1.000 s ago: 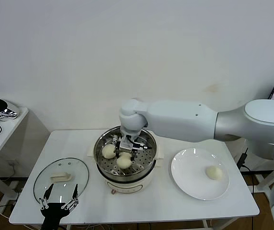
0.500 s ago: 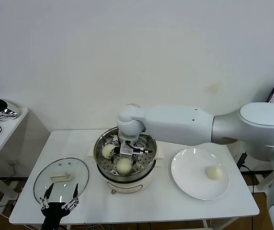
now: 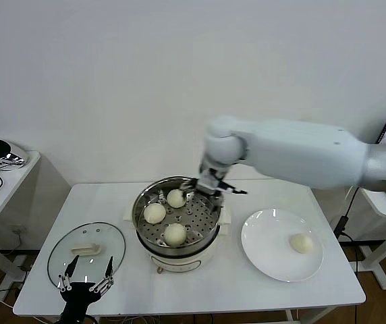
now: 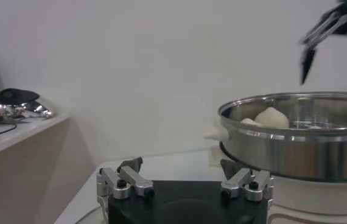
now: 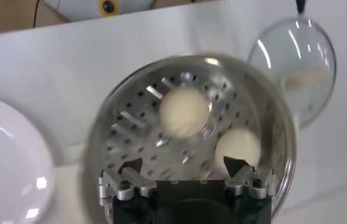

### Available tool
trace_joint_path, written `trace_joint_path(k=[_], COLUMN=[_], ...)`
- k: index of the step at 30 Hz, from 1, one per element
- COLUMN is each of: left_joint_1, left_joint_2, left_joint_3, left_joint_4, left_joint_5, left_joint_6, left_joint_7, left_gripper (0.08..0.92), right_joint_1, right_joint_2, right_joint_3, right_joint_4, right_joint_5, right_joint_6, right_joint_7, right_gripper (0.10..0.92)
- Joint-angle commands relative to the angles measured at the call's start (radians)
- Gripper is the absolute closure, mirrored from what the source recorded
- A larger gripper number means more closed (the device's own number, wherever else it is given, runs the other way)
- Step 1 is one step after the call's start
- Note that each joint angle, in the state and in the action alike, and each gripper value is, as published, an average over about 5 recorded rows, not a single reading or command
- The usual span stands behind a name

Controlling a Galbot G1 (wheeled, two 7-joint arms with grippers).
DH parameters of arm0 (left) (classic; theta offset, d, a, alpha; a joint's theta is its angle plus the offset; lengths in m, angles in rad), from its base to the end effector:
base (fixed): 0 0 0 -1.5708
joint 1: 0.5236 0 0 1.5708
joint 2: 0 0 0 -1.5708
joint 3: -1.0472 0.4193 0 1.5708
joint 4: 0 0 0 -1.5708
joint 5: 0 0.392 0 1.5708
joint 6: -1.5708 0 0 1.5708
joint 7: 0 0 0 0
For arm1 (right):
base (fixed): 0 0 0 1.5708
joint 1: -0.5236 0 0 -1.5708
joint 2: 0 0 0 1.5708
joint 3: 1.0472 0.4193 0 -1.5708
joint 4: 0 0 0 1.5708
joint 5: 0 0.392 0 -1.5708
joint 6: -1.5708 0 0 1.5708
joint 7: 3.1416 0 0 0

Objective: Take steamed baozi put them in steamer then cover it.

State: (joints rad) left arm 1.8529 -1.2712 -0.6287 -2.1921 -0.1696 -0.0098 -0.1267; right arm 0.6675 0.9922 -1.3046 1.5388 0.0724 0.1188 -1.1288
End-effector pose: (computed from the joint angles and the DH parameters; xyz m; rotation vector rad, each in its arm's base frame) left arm 0.0949 0.0884 -0.3483 0.0349 -2.9768 -0.2026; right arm 0.5772 0.0811 -0.0172 1.9153 -0.7807 2.1233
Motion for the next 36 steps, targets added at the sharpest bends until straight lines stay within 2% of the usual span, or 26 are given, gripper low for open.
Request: trace_joint_path(k=[1,7,14,23,36], left_joint_1=[-0.003,-0.001,0.004,0.017,0.032], left_joint_2=[0.006,0.004,-0.001,-0.008,-0.014], left_joint_3=[0.005,0.012,0.013,0.006,-0.004], left_joint_4=[0.002,0.008,0.005,-0.003,-0.006], left_joint_5=[0.002,0.009,0.019,0.028,0.031], left_joint_6=[0.002,0.001,0.003,0.005,0.004], left_joint_7=[0.002,0.003,0.004,0.005,0.007], left_gripper=[0.177,0.177,0.177,0.177,0.177], right_joint_1=[-0.029,-0.277,-0.546,-0.814,-0.880], right_joint_2=[-0.477,-0.611,-0.652,-0.573,-0.422], right_joint_3=[0.022,0.185,0.391,0.603,0.674], right_joint_4=[0.145,0.105,0.020,-0.129,-0.271], right_joint_5=[-0.016,-0.163,-0.262,-0.334,-0.343], right_joint_6=[-0.300,-0.314,-0.307,-0.286,-0.283], right_joint_7=[0.001,0.006,0.027,0.042,0.068], right_gripper=[0.203,0.203,0.203,0.203,0.203])
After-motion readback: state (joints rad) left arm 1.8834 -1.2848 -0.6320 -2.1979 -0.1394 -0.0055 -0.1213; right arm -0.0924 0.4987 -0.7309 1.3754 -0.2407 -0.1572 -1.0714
